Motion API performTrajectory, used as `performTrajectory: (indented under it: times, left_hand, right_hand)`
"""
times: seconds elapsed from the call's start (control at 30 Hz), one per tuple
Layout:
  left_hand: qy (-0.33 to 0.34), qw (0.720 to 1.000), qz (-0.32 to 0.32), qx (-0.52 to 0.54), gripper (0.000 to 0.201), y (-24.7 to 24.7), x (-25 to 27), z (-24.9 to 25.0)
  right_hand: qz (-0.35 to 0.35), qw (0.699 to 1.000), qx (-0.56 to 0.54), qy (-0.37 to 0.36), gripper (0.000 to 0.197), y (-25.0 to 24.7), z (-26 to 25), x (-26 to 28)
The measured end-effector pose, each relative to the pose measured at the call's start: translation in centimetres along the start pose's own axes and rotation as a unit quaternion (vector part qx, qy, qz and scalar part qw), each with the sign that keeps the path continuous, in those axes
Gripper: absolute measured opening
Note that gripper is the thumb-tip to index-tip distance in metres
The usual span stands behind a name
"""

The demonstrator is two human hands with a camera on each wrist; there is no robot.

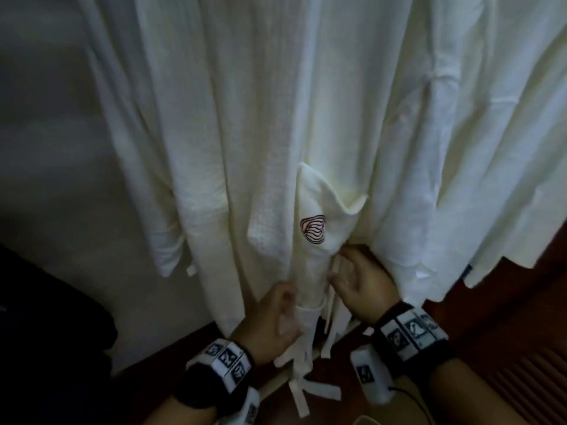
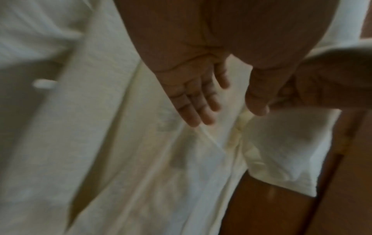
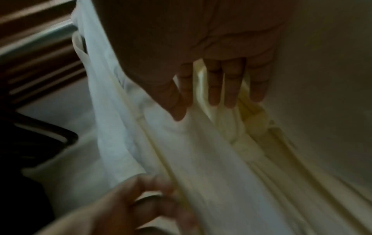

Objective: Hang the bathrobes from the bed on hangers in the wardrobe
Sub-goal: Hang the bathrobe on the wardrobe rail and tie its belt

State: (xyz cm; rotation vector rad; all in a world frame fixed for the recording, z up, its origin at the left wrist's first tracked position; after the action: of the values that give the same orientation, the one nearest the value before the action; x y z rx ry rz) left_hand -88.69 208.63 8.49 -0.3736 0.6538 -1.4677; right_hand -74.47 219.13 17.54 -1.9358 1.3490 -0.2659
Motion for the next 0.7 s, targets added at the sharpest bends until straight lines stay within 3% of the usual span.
performTrajectory:
  times: [0.07,0.13,0.17,0.23,0.27,0.33,0.43,0.53,0.63,0.7]
  left_hand:
    - [-0.017,0.999,0.015,-0.031,0.111,1.0,-2.0,1.0]
    - [-0.051,0.99,0.098,-0.086,0.128,-0.2,-3.3,0.8]
    - [-0.05,0.981,0.172,-0.069,0.119,-1.5,-3.7,0.9]
    - [-0.026,0.961,0.275,0.001,0.076,-3.8,-4.1,0.1]
    - [-0.028,0.96,0.279,0.016,0.06,-4.3,-4.3,-0.4]
    - [-0.037,0.967,0.252,0.027,0.05,-4.8,-4.2,-2.0]
    - [-0.038,0.969,0.238,0.049,0.039,-5.4,-3.4,-3.3]
    - [-0.051,0.972,0.228,0.026,0.032,-5.9,-2.7,-4.3]
    - [-0.054,0.972,0.229,-0.002,0.026,-6.3,-2.1,-4.5]
    - [-0.05,0.971,0.235,-0.001,0.024,-6.5,-1.8,-4.2]
  right_hand:
    - [-0.127,0.99,-0.052,-0.031,0.033,0.4,-2.4,0.4]
    - [-0.226,0.967,-0.122,-0.004,0.027,1.0,-3.3,0.7]
    - [-0.215,0.967,-0.134,0.017,0.028,0.7,-3.1,0.4]
    - [-0.144,0.982,-0.103,0.066,0.024,0.4,-1.2,-1.0]
    - [-0.119,0.986,-0.072,0.092,0.02,0.7,0.0,-1.5]
    - [-0.133,0.98,0.003,0.149,0.024,2.9,2.6,-2.1]
    - [-0.223,0.948,0.071,0.218,0.049,7.7,5.5,-1.3]
    - [-0.251,0.933,0.112,0.232,0.072,11.2,6.8,-0.4]
    - [-0.236,0.94,0.049,0.241,0.088,13.2,6.8,0.2]
    - [-0.225,0.934,-0.018,0.277,0.088,14.3,6.9,1.1]
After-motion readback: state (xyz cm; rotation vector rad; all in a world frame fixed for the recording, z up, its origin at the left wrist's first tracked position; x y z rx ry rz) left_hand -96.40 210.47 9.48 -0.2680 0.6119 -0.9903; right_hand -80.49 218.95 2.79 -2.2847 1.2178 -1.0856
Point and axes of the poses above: each hand's wrist, its own x-axis away from the middle knuckle, its own y-axis out of the palm, z = x × y, the point moved 9 cm from there along -x, towards the middle knuckle, and after that the axes turned 15 degrees about y, right-handed, at the moved point
